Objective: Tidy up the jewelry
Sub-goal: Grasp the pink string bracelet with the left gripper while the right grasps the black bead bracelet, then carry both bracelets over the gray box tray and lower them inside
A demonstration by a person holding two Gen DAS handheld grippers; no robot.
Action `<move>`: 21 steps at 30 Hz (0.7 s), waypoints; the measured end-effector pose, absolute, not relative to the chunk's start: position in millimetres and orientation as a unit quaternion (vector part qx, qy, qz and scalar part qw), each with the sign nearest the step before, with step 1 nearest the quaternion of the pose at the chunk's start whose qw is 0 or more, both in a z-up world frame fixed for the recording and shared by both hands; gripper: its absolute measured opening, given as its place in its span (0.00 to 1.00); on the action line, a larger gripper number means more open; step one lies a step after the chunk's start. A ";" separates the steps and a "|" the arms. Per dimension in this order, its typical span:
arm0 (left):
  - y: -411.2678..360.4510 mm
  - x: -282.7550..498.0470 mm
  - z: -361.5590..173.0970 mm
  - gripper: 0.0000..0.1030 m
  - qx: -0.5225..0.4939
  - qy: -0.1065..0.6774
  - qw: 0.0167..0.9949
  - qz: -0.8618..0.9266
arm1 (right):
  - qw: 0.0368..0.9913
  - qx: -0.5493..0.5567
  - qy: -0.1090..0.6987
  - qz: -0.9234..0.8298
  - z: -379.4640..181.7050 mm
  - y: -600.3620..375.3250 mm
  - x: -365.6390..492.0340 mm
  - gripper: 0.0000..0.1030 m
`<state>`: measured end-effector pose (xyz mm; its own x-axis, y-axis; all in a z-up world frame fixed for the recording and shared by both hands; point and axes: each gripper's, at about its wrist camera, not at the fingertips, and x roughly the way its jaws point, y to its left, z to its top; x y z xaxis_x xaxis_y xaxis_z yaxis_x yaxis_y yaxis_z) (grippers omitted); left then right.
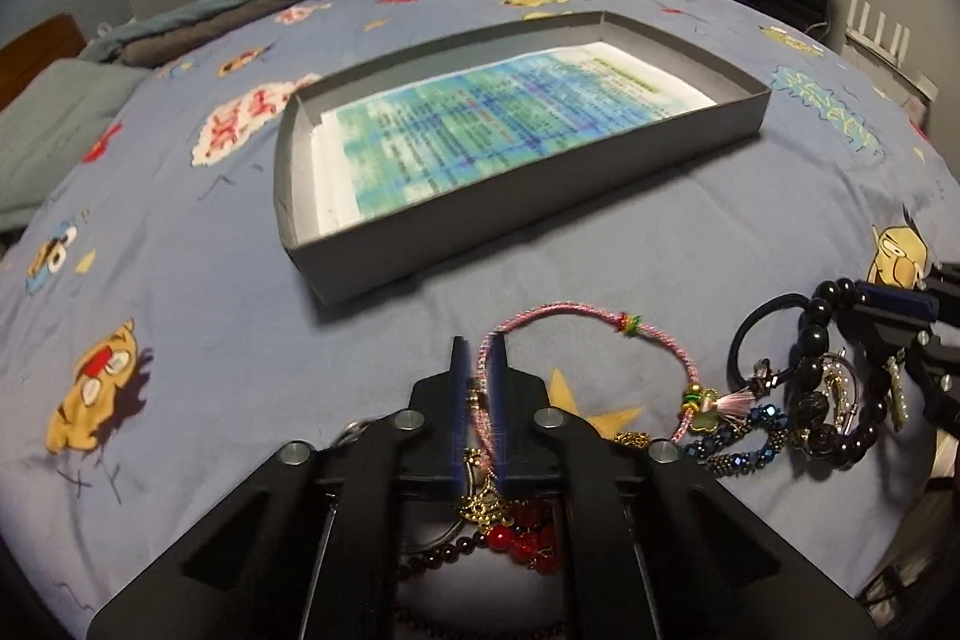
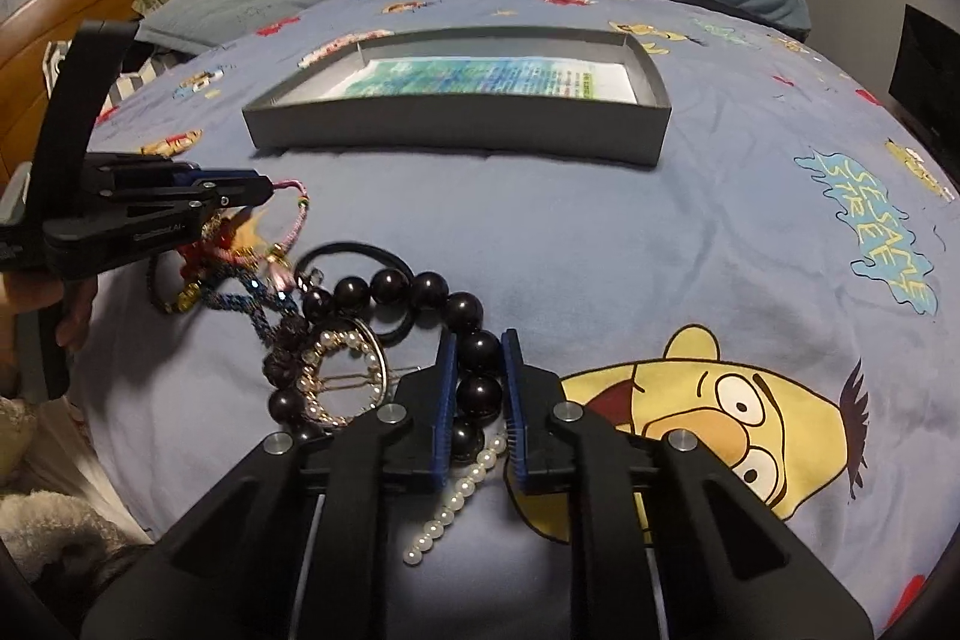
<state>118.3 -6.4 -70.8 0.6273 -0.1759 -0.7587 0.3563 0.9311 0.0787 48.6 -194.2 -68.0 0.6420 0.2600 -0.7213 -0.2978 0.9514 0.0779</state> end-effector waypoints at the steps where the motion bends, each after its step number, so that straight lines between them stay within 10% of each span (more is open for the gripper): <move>1: -6.0 116.2 -68.3 0.06 0.113 0.399 0.897 -0.151 | 0.907 -0.020 0.390 0.157 -64.7 -194.4 47.8 0.14; 21: 5.4 132.1 55.2 0.05 0.103 0.266 0.941 -0.179 | 0.952 -0.044 0.267 0.144 52.2 -206.6 91.9 0.14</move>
<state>132.1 5.4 55.2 0.7938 -0.2824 -0.5386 0.3925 0.9144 0.0990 91.9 -206.6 52.2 0.8162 0.2504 -0.5207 -0.2976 0.9547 -0.0074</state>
